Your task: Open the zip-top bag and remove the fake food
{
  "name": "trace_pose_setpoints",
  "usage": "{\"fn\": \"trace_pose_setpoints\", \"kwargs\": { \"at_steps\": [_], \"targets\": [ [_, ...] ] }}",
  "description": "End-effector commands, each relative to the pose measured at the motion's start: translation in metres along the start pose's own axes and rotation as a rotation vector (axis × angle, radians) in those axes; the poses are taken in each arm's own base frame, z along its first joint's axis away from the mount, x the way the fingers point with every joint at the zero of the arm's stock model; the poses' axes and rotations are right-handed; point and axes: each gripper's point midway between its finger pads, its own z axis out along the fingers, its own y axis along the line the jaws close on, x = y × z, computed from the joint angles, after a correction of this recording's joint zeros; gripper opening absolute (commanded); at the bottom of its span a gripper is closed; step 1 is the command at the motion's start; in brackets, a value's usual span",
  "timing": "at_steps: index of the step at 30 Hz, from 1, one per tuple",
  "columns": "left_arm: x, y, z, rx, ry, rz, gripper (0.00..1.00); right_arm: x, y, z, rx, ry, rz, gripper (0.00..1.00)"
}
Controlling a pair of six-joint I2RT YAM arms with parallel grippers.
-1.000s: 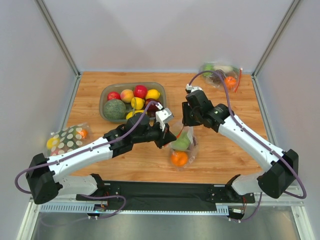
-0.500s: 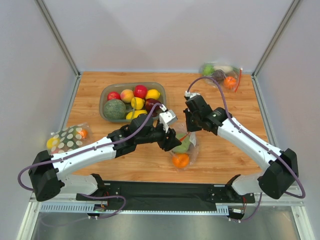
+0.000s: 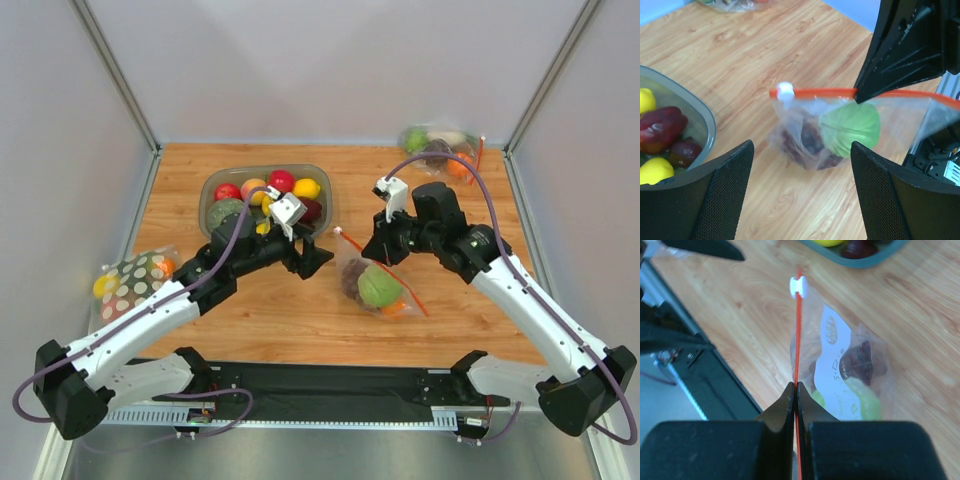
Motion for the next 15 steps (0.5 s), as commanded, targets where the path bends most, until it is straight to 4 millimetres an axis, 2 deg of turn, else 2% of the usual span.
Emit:
{"fn": "trace_pose_setpoints", "kwargs": {
  "at_steps": [1,4,8,10,14,15],
  "targets": [
    [-0.014,-0.001,-0.010,0.031,-0.061,0.054,0.85,-0.027,0.046,-0.015,-0.266,-0.091,-0.160,0.00],
    [-0.015,-0.009,-0.013,0.080,-0.092,0.055,0.85,-0.032,0.058,-0.018,-0.358,-0.109,-0.173,0.00],
    [0.001,-0.018,-0.014,0.141,-0.086,0.049,0.85,-0.042,0.068,-0.017,-0.457,-0.153,-0.176,0.00],
    [0.008,-0.018,-0.015,0.150,-0.092,0.052,0.85,-0.039,0.074,-0.020,-0.527,-0.155,-0.178,0.00],
    [0.011,-0.025,-0.018,0.188,-0.133,0.055,0.85,-0.039,0.078,-0.024,-0.630,-0.168,-0.179,0.00],
    [0.005,-0.027,-0.018,0.201,-0.168,0.062,0.85,-0.037,0.079,-0.025,-0.665,-0.156,-0.173,0.00]
  ]
}}
